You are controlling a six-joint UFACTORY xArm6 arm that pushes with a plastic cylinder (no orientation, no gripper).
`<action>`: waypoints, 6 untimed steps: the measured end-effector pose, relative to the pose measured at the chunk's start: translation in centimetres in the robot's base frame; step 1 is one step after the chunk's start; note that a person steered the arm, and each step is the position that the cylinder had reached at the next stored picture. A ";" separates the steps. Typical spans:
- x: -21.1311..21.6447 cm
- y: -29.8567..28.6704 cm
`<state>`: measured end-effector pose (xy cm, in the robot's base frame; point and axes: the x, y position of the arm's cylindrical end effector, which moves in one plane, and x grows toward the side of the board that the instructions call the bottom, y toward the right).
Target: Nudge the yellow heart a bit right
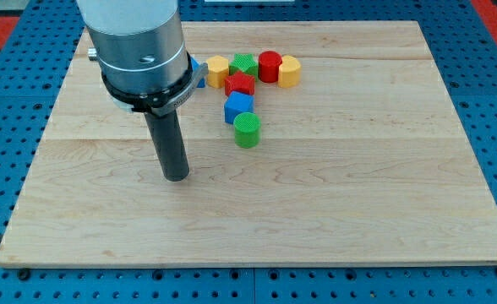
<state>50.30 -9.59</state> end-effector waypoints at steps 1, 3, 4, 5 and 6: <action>0.0 0.0; -6.6 -3.0; -9.2 -3.0; -12.4 -3.0; -12.6 -3.0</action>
<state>37.71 -12.58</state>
